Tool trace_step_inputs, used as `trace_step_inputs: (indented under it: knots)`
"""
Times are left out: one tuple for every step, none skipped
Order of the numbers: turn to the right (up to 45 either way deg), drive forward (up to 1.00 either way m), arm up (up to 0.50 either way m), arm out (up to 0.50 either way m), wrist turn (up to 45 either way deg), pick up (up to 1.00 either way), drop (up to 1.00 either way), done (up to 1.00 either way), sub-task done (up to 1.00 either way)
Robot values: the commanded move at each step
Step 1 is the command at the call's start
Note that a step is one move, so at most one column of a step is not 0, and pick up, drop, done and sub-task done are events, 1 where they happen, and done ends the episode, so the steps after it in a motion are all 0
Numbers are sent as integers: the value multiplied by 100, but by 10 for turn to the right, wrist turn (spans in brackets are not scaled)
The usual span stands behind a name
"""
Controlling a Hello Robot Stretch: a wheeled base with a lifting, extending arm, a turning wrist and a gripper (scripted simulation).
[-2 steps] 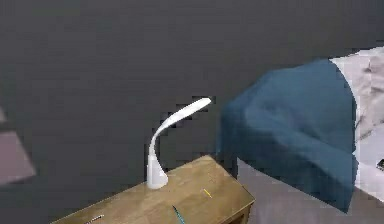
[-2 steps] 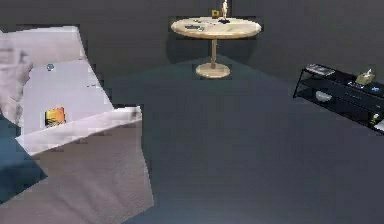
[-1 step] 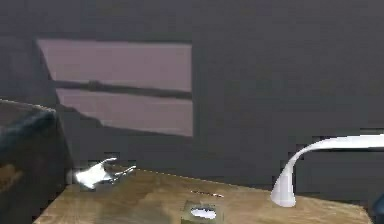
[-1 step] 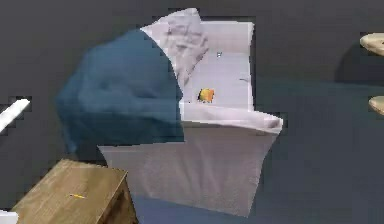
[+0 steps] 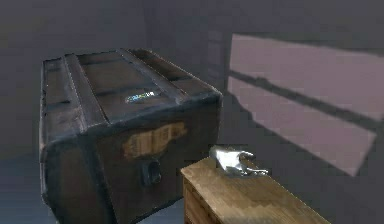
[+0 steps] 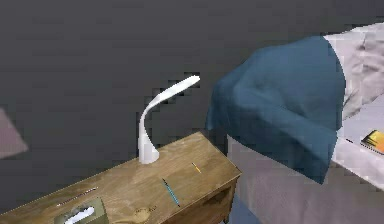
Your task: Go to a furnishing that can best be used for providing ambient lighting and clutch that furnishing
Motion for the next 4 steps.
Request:
trace_step_inputs:
  knots:
    - [-120,0,0,0,0,0,0,0,0]
    - [0,0,50,0,0,0,0,0,0]
    - [0,0,14,0,0,0,0,0,0]
    - [0,0,0,50,0,0,0,0,0]
